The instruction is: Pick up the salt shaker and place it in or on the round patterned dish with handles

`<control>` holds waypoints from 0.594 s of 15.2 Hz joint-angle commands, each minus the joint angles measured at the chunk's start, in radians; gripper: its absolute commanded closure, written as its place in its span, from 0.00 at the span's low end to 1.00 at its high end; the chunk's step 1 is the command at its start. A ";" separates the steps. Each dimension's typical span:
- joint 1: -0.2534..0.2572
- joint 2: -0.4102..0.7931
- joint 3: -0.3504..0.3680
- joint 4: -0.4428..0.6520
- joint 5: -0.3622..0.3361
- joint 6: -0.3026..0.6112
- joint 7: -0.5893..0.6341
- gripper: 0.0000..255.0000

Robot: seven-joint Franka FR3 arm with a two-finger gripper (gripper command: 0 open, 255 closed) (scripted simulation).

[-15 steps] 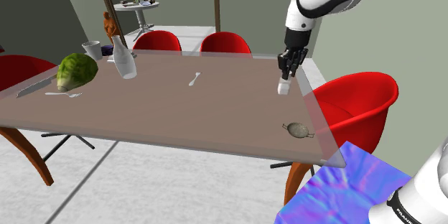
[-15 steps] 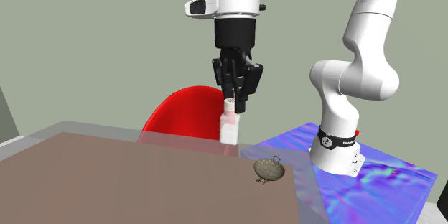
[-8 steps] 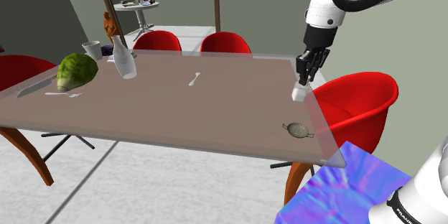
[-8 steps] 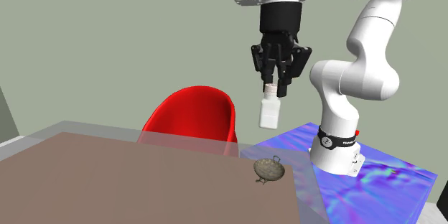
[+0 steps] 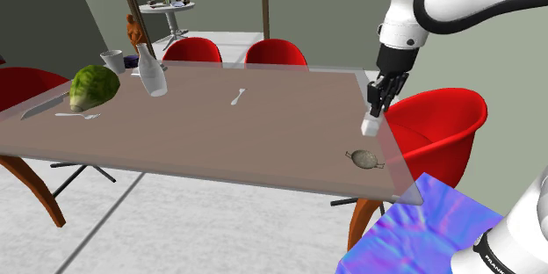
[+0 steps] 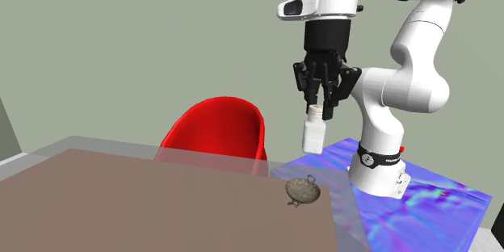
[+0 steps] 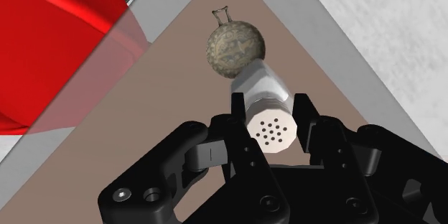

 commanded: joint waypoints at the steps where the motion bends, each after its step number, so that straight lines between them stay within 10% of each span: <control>1: 0.000 0.003 -0.001 -0.024 0.000 0.027 -0.002 1.00; 9: 0.001 0.026 0.002 -0.117 0.003 0.143 -0.005 1.00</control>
